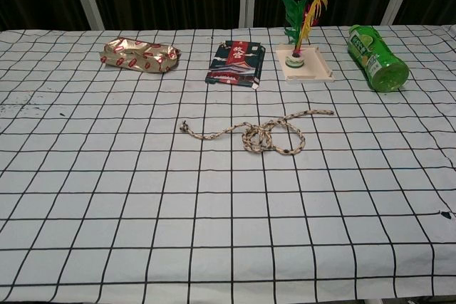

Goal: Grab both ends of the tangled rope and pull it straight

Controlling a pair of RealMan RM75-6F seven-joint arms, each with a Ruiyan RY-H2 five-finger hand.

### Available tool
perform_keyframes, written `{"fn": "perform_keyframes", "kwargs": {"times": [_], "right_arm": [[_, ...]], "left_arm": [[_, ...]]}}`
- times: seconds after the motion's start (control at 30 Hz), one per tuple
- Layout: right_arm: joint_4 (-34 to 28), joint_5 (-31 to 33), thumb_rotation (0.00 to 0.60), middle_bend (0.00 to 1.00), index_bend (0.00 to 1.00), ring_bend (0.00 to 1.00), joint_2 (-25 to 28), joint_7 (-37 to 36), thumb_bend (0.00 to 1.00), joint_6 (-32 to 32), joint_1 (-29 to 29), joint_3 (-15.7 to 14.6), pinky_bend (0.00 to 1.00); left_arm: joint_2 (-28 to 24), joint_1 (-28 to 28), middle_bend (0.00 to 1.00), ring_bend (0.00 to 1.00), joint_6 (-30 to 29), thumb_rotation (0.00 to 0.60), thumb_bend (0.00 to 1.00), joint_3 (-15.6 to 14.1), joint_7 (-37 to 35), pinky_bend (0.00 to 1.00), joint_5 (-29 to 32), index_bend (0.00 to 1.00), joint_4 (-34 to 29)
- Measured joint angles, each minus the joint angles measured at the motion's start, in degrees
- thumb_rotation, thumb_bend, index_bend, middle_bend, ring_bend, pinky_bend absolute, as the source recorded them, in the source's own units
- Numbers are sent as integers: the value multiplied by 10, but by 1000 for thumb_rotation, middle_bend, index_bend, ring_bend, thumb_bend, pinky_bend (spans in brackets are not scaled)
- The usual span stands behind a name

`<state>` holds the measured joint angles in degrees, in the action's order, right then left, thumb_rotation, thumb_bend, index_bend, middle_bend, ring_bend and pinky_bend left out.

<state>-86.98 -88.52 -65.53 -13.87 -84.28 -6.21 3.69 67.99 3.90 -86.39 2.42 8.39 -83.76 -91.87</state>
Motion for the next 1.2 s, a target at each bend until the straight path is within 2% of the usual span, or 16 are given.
{"fn": "perform_keyframes", "kwargs": {"times": [0.4, 0.6, 0.73, 0.93, 1.07, 1.2], "right_arm": [[-6, -6, 600, 87, 27, 0, 4, 4, 310, 12, -16, 3, 0], [-7, -9, 600, 95, 27, 0, 16, 8, 310, 3, -15, 6, 0], [-16, -14, 600, 95, 27, 0, 23, 15, 310, -4, -18, 10, 0], [-27, -14, 600, 95, 27, 0, 25, 29, 310, -5, -20, 12, 0], [-32, -8, 600, 96, 27, 0, 24, 38, 310, -2, -20, 12, 0], [-36, -2, 600, 96, 27, 0, 22, 47, 310, 0, -20, 12, 0]], "left_arm": [[0, -11, 42, 0, -4, 600, 156, -7, -5, 0, 0, 105, -5], [-3, 18, 120, 0, 23, 600, 142, 2, -33, 0, -16, 178, -7], [-10, 68, 191, 51, 71, 600, 154, 17, -57, 0, -35, 276, -12], [-2, 171, 209, 53, 186, 600, 210, 47, -86, 0, -45, 371, -11], [30, 248, 231, 82, 271, 600, 225, 68, -97, 0, -39, 407, 3], [84, 313, 231, 83, 341, 600, 226, 81, -98, 0, -24, 423, 29]]}}
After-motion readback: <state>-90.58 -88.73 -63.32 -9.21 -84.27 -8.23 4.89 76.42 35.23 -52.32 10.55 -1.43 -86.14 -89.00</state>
